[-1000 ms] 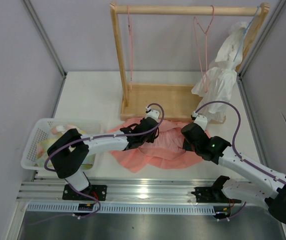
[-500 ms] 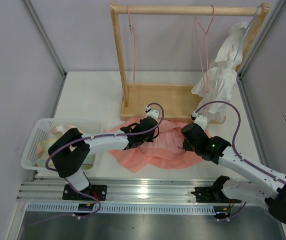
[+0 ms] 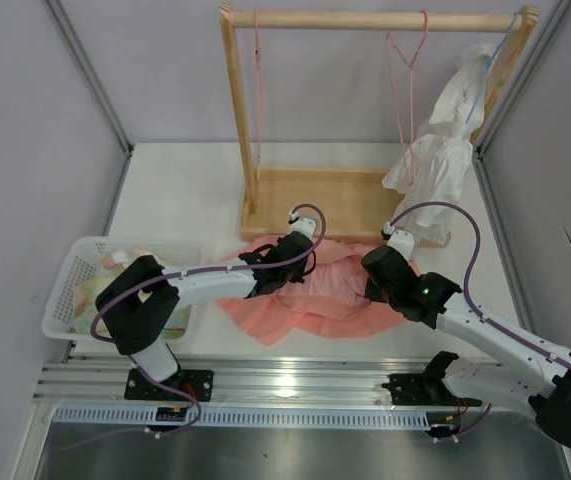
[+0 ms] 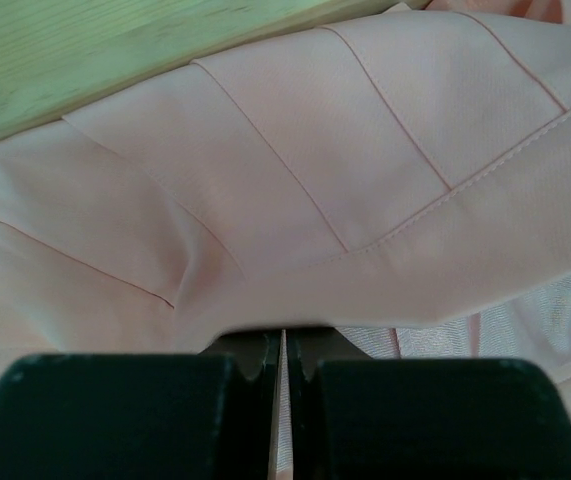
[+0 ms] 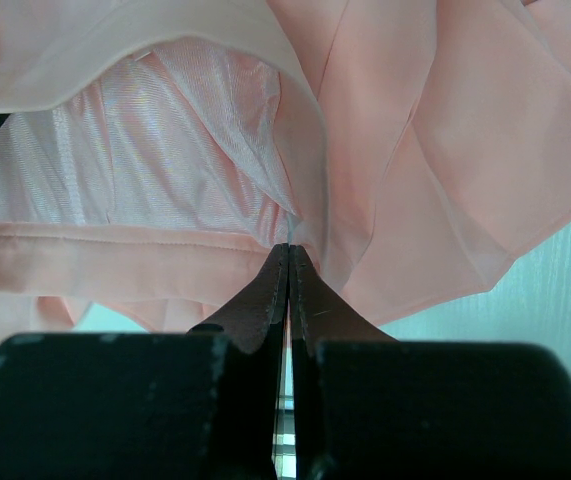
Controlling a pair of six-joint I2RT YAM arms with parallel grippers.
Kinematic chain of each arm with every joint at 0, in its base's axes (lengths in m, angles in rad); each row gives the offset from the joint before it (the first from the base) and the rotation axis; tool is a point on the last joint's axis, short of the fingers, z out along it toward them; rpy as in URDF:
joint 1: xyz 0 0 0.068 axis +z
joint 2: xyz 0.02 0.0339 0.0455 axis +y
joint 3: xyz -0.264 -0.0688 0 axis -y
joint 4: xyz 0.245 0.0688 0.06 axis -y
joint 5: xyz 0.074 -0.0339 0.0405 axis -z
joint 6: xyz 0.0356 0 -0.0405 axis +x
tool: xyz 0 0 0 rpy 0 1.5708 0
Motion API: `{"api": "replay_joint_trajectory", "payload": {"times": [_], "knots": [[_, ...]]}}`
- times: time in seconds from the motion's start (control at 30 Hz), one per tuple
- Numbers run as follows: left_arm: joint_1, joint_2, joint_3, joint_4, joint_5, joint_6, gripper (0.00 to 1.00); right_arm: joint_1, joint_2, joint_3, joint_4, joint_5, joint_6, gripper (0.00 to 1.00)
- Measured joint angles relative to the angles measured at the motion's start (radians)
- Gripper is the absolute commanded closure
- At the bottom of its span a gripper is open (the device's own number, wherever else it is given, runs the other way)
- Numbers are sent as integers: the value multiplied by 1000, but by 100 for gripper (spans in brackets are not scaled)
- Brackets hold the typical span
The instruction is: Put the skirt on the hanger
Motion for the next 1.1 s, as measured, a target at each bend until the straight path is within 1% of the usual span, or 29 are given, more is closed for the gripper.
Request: {"api": "replay_joint_trajectory", "payload": {"times": [0.03,0.23,0.33,0.57,0.67,0.9,1.1], "knots": [[1,0,0,-3,2,0,100,0,0,0,0,0,0,100],[5,-21,1,-16,53,28,100,0,2,0,0,0,0,100],[9,-64,-3,-14,127,51,100,0,2,5,-1,0,-1,100],[12,-235,-32,-8,330,79,100,0,2,43,-2,2,-8,100],[13,-280,-39,-8,384,79,100,0,1,67,-10,3,-15,100],[21,-374,-56,-13,483,72,100,8,-32,161,-45,6,-25,100],[24,-496,-55,-21,509,67,100,19,-44,325,-90,39,-47,100]]}}
